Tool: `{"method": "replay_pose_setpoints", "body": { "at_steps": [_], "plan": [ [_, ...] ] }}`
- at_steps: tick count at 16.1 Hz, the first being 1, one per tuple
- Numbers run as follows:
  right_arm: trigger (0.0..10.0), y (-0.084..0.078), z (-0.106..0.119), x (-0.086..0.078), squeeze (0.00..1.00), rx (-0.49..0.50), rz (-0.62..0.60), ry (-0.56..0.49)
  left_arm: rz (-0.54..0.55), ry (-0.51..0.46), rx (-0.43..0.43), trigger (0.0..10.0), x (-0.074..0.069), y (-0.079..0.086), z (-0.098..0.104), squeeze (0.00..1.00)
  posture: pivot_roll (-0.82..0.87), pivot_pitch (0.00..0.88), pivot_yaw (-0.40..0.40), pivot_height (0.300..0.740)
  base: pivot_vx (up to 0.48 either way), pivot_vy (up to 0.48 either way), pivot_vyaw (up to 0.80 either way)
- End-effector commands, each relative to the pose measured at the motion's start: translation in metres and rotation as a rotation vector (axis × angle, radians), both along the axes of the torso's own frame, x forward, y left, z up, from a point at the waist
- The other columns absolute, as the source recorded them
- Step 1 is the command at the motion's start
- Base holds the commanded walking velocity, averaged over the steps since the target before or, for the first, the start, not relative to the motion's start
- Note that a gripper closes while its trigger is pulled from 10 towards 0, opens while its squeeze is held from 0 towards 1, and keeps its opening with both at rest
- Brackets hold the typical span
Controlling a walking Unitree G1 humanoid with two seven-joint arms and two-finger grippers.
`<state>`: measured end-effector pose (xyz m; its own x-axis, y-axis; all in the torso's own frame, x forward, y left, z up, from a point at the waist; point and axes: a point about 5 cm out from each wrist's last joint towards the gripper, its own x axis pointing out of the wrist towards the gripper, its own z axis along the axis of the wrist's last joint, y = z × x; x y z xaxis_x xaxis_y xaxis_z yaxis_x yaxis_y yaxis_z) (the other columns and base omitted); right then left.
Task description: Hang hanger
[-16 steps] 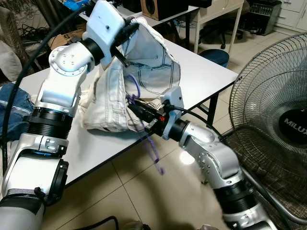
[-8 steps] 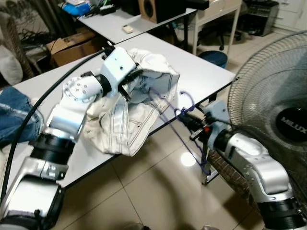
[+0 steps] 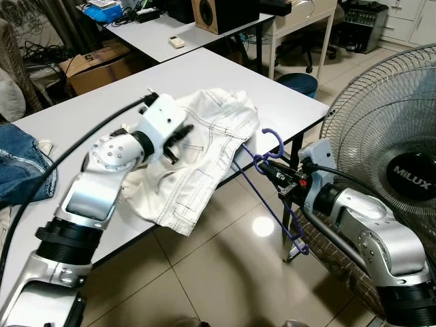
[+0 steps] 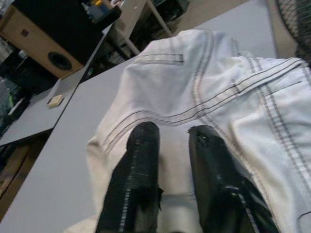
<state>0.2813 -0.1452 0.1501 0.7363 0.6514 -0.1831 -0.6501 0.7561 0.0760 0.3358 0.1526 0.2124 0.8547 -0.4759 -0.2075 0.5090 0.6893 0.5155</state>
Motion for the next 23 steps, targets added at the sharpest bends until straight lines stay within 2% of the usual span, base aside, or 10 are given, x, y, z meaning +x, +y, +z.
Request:
{"method": "replay_pose_setpoints", "body": {
  "at_steps": [1,3,4,5,6,9,11,14,18,23],
  "plan": [
    [10.0,0.007,0.008,0.001,0.00,0.032,0.013,-0.025,0.019,0.005,-0.043,0.0,0.003,0.001,0.008,0.00,-0.11,0.000,0.152,0.740,0.000,0.000,0.00],
    [10.0,0.010,0.010,0.002,0.00,0.049,0.011,-0.030,-0.071,0.059,-0.152,0.0,-0.007,-0.017,0.009,0.00,-0.12,0.000,0.165,0.740,0.000,0.000,0.00],
    [10.0,0.012,0.012,0.004,0.00,0.064,0.010,-0.035,-0.108,0.081,-0.188,6.9,-0.011,-0.024,0.009,0.00,-0.12,0.000,0.167,0.740,0.000,0.000,0.00],
    [10.0,0.015,0.017,0.007,0.00,0.098,0.012,-0.046,-0.163,0.120,-0.239,10.0,-0.020,-0.031,0.009,0.00,-0.13,0.000,0.170,0.740,0.000,0.000,0.00],
    [10.0,0.019,0.026,0.010,0.00,0.154,0.023,-0.061,-0.223,0.168,-0.260,10.0,-0.033,-0.035,0.007,1.00,-0.13,0.000,0.168,0.740,0.000,0.000,0.00],
    [10.0,0.019,0.041,0.010,0.00,0.286,0.083,-0.055,-0.195,0.245,-0.253,10.0,-0.053,-0.021,0.008,1.00,-0.14,0.000,0.139,0.740,0.000,0.000,0.00],
    [10.0,0.021,0.045,0.010,0.00,0.328,0.118,-0.042,-0.134,0.244,-0.232,10.0,-0.055,-0.021,0.002,1.00,-0.13,0.000,0.124,0.740,0.000,0.000,0.00],
    [10.0,0.028,0.046,0.008,0.00,0.343,0.164,-0.015,-0.002,0.138,-0.215,10.0,-0.046,-0.037,-0.009,1.00,-0.14,0.000,0.109,0.740,0.000,0.000,0.00],
    [10.0,0.032,0.046,0.005,0.00,0.340,0.193,-0.002,0.110,0.073,-0.292,10.0,-0.037,-0.047,-0.003,1.00,-0.16,0.000,0.115,0.740,0.000,0.000,0.00],
    [10.0,0.034,0.048,0.004,0.00,0.339,0.202,-0.008,0.229,-0.028,-0.161,10.0,-0.020,-0.044,-0.012,1.00,-0.16,0.000,0.116,0.740,0.000,0.000,0.00]
  ]
}}
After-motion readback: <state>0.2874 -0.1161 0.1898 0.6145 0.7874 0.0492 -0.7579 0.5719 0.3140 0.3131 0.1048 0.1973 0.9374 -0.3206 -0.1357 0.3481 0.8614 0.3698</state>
